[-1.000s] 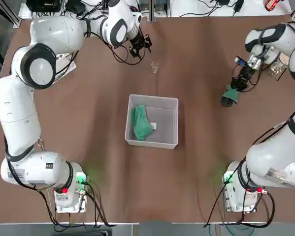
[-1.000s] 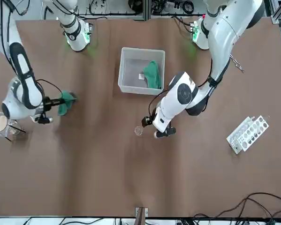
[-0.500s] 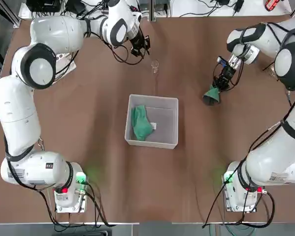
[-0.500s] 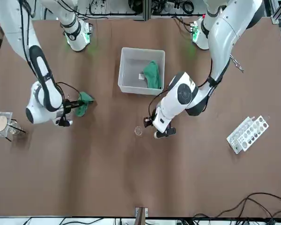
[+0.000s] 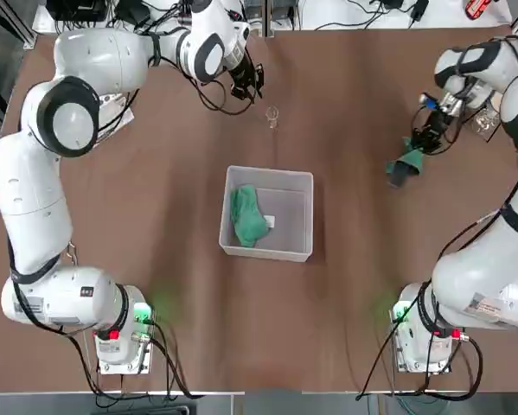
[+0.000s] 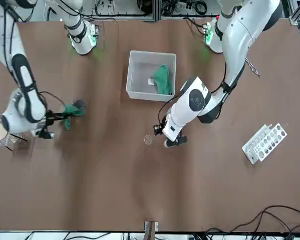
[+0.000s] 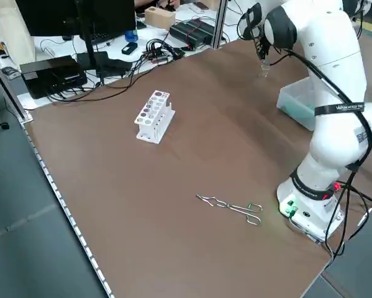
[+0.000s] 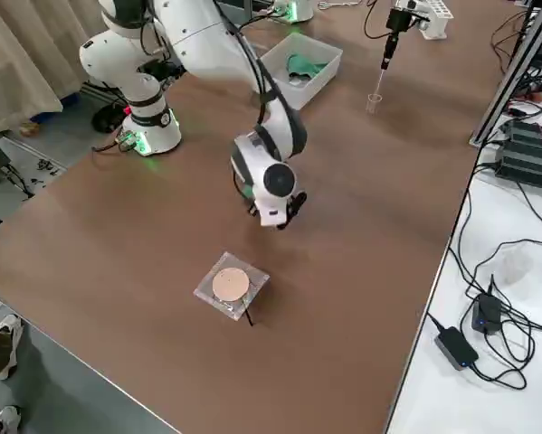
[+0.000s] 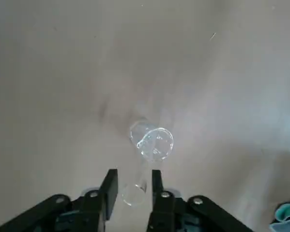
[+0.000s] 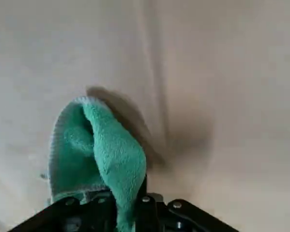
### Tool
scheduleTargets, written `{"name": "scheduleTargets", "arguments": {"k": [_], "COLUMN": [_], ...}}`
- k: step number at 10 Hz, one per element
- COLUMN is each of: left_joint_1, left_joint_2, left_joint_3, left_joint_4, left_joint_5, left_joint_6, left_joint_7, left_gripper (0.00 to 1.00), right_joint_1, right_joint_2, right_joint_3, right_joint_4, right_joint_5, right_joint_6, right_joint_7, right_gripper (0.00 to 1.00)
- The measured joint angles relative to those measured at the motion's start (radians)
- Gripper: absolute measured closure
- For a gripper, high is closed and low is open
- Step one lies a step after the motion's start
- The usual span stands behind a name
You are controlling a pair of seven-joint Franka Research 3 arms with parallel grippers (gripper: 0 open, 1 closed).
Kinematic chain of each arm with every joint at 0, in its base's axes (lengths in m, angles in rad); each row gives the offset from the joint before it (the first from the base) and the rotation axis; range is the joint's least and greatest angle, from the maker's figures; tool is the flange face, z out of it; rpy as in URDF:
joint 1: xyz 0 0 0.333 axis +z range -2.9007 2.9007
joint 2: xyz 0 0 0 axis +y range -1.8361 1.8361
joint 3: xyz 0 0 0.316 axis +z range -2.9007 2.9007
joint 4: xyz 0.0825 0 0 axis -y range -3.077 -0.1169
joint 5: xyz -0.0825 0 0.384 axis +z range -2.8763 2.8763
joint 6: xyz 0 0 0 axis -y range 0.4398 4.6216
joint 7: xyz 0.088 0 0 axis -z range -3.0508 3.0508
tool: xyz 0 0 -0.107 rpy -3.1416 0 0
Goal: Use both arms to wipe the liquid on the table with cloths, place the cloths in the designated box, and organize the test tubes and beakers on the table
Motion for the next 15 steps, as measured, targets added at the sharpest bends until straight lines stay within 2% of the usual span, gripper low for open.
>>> {"name": "scheduleTargets", "arguments": {"k": [2, 5, 10, 12, 13, 15], "left_joint_1": [-0.001, -0.001, -0.002, -0.002, -0.003, -0.003], "left_joint_2": [0.000, 0.000, 0.000, 0.000, 0.000, -0.001], "left_joint_3": [-0.001, -0.002, -0.002, -0.005, -0.006, -0.006], "left_joint_4": [0.001, 0.003, 0.004, 0.007, 0.008, 0.011], "left_joint_5": [0.000, 0.000, 0.001, 0.004, 0.008, 0.011], "left_joint_6": [0.000, 0.000, 0.000, 0.008, 0.008, 0.008], "left_joint_7": [0.000, 0.000, 0.000, 0.000, 0.000, 0.000], "left_gripper": [0.68, 0.71, 0.73, 0.79, 0.78, 0.78], "right_joint_1": [-0.038, -0.007, 0.157, 0.178, 0.178, 0.171], "right_joint_2": [0.015, 0.029, 0.031, 0.028, 0.027, 0.018], "right_joint_3": [-0.001, 0.020, 0.036, 0.031, 0.008, -0.080], "right_joint_4": [0.058, 0.046, -0.072, -0.096, -0.099, -0.098], "right_joint_5": [-0.039, -0.026, 0.234, 0.267, 0.262, 0.189], "right_joint_6": [-0.020, -0.097, -0.167, -0.170, -0.173, -0.188], "right_joint_7": [-0.036, 0.023, 0.072, 0.079, 0.079, 0.066], "right_gripper": [0.91, 0.91, 0.91, 0.91, 0.91, 0.91]}}
